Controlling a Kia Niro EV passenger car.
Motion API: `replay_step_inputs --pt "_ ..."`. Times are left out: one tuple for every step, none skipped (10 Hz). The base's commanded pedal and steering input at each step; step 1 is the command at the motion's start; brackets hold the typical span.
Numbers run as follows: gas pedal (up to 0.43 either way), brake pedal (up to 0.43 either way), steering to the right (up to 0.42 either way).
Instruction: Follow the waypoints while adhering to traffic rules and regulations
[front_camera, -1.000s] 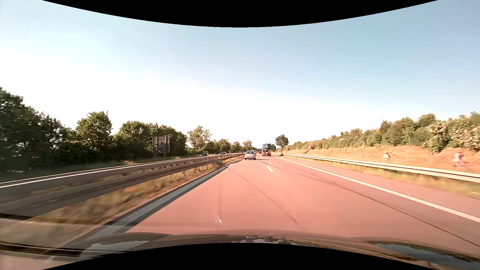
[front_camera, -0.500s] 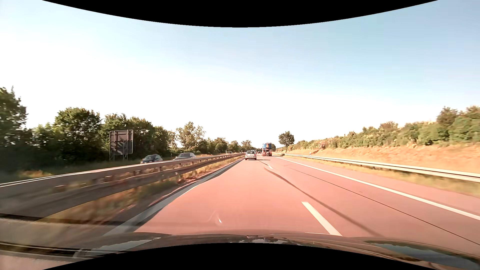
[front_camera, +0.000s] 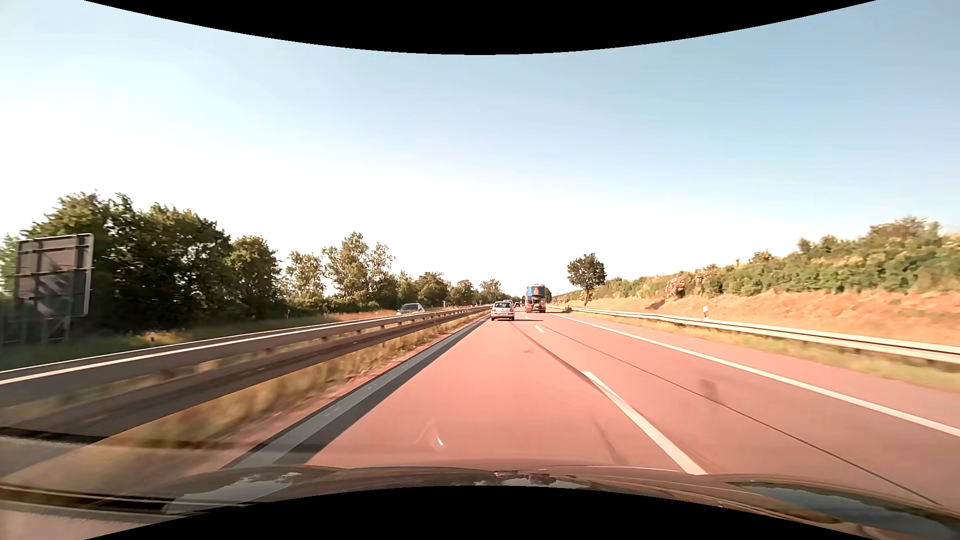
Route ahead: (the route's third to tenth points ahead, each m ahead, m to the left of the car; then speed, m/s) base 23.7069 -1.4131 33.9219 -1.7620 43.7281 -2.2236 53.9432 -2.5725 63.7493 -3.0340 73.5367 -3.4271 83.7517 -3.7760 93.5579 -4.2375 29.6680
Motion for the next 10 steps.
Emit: replay_step_inputs --pt "0.067 0.006 0.001" --pt "0.079 0.006 0.001" --pt "0.079 0.006 0.001" --pt "0.079 0.006 0.001" --pt "0.079 0.006 0.001" --pt "0.079 0.006 0.001" --pt "0.079 0.006 0.001" --pt "0.079 0.006 0.001" --pt "0.079 0.006 0.001" --pt "0.079 0.006 0.001"
